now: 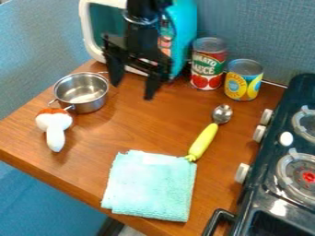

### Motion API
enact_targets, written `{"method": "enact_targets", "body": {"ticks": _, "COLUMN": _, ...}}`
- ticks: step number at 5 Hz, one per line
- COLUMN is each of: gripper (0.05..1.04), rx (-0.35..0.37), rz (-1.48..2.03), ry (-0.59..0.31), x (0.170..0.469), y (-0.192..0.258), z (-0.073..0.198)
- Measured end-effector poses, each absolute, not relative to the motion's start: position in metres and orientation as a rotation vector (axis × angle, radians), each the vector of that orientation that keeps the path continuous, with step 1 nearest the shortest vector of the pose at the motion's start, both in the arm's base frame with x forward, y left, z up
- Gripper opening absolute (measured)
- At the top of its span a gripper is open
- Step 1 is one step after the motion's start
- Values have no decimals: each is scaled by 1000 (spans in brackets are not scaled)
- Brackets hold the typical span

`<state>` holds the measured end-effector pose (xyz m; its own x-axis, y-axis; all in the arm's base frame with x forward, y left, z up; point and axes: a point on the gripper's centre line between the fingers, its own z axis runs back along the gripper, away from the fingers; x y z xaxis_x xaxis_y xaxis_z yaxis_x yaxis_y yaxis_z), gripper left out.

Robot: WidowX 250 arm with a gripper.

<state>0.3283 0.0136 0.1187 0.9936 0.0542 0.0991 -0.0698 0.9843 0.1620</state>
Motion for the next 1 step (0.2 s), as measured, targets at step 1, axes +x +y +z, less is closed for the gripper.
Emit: {"method": "enact_targets", "body": {"ticks": 1, "gripper": 1001, "rx": 227, "rz": 63, "ry": -122, "x": 333, "y": 40, "z": 121}}
